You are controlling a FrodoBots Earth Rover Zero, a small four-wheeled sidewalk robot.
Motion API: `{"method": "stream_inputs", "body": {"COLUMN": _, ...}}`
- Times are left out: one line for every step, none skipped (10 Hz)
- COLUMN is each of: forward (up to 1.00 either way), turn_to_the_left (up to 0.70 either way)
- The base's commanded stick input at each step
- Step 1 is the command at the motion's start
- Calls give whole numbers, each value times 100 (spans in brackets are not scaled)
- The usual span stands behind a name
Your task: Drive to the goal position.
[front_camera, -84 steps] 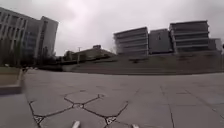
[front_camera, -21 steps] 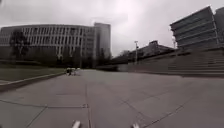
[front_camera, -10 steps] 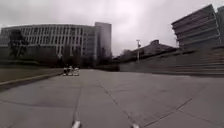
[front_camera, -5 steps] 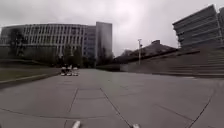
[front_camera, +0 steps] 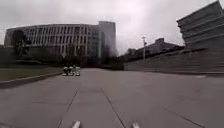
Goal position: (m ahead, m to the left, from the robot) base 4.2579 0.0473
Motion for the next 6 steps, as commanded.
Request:
{"method": "stream_inputs", "body": {"forward": 70, "turn_to_the_left": -1}}
{"method": "stream_inputs", "body": {"forward": 70, "turn_to_the_left": -1}}
{"method": "stream_inputs", "body": {"forward": 70, "turn_to_the_left": -1}}
{"method": "stream_inputs", "body": {"forward": 70, "turn_to_the_left": -1}}
{"method": "stream_inputs", "body": {"forward": 70, "turn_to_the_left": -1}}
{"method": "stream_inputs", "body": {"forward": 70, "turn_to_the_left": -1}}
